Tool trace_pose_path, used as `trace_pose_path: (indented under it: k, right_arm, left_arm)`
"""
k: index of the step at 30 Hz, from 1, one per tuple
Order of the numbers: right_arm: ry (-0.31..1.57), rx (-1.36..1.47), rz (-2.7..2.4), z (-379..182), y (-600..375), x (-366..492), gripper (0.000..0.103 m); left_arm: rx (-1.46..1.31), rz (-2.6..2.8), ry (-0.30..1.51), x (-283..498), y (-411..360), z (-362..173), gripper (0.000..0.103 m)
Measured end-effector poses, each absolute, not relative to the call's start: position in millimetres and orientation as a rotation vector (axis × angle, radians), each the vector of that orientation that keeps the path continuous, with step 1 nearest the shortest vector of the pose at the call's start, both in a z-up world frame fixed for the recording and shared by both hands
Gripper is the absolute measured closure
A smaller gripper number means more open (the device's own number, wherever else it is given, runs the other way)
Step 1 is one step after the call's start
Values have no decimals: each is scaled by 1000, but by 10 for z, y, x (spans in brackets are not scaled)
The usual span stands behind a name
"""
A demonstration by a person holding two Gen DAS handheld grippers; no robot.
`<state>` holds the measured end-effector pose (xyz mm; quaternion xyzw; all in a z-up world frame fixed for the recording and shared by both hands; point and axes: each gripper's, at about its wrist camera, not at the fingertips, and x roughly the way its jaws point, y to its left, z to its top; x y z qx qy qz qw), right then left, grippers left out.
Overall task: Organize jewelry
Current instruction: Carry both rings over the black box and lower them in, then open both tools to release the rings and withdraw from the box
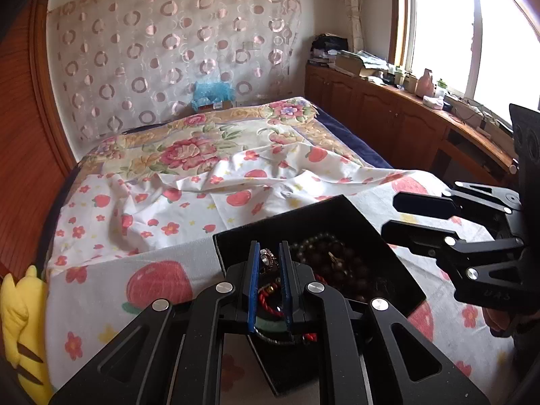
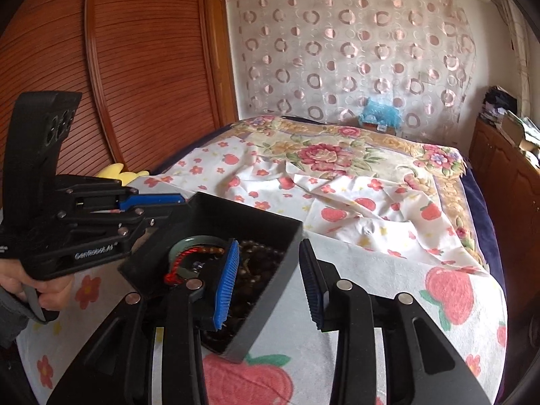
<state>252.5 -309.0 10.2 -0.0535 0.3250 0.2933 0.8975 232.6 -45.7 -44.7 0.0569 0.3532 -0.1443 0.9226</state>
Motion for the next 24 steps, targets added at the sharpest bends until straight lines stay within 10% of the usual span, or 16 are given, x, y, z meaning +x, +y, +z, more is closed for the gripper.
trace_pose_path:
  k: [5, 15, 24]
  right_arm:
    - [675, -100, 597, 66, -3144, 2549, 63]
    - [648, -97, 579, 143, -3146, 2485, 64]
    - [619, -109, 549, 371, -3127, 2361, 64]
  left_arm:
    - [107, -275, 728, 2415, -460, -470, 91]
    - [92, -229, 697, 2253, -370, -380, 28]
    - [67, -135, 662, 1933, -182, -207, 8]
